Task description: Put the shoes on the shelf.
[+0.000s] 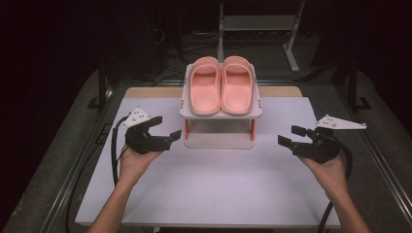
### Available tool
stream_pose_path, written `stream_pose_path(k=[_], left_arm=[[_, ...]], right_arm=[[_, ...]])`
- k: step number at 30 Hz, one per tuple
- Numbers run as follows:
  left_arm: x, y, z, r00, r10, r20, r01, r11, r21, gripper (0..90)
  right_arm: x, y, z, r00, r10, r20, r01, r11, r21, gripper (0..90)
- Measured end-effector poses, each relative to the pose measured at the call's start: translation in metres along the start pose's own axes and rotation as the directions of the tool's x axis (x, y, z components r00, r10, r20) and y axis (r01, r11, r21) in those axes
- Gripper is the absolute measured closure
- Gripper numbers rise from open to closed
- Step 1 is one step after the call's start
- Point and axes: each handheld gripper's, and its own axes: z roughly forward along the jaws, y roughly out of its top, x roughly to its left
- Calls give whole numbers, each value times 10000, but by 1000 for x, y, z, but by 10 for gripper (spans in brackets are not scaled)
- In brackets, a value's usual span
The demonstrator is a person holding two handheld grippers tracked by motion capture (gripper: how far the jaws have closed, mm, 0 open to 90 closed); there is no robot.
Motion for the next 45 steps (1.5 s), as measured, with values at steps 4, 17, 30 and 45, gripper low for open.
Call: stream_pose_path(k=[4, 17, 30, 45], left_arm=[[-1, -4, -2, 10000, 26, -17, -26, 10000, -20, 110], [0, -17, -12, 9998, -15, -194, 13, 9999, -108, 109], [-1, -32, -20, 9998, -68, -211, 66, 9999, -83, 105], [-4, -52, -31, 9995, -242, -212, 240, 9997, -111, 101]], right_arm=[[0, -4, -1, 10000, 52, -4, -52, 10000, 18, 266], [0, -21, -11, 9999, 90, 82, -90, 10000, -8, 262], [-3, -41, -24, 9991, 361, 208, -359, 9993, -101, 262], [-3, -64, -40, 9978, 570, 326, -567, 9983, -93, 255]])
